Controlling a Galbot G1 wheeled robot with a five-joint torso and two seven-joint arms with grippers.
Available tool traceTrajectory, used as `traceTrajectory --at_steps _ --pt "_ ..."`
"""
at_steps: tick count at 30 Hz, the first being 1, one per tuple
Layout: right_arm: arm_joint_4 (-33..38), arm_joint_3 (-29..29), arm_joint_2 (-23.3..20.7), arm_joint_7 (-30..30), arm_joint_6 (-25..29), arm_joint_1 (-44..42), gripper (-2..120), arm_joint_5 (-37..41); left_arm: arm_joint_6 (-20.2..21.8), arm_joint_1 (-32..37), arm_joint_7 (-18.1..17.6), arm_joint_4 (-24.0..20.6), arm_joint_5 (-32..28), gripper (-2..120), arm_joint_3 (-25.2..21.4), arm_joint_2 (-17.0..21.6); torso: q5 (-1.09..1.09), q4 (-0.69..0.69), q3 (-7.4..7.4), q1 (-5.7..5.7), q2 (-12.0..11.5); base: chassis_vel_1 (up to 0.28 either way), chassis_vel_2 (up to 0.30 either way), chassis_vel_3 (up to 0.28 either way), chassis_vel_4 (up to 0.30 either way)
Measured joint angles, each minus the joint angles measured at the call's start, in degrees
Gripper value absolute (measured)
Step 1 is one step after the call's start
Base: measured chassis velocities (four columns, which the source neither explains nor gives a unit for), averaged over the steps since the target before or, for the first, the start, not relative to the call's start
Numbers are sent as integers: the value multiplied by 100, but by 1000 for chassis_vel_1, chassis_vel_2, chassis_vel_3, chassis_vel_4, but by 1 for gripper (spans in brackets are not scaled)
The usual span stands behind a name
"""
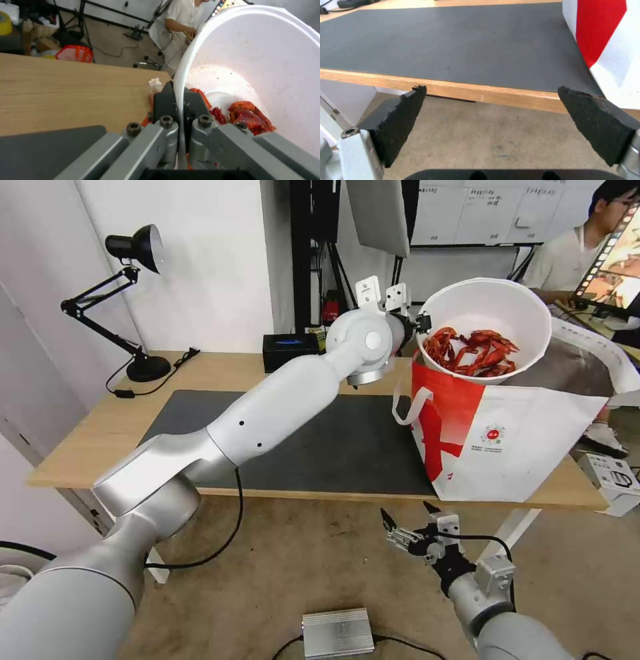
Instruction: Pick up the trash from the table and place it into the takeout bag.
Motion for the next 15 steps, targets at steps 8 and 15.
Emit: traceTrajectory --at_steps 8,15 --pt "0 0 0 0 0 0 100 0 -1 41 104 -132 69 0 41 67 0 0 0 0 0 0 0 0 0" --pt "0 0 0 0 0 0 100 0 14 23 172 -229 90 18 84 67 0 0 0 0 0 0 0 0 0"
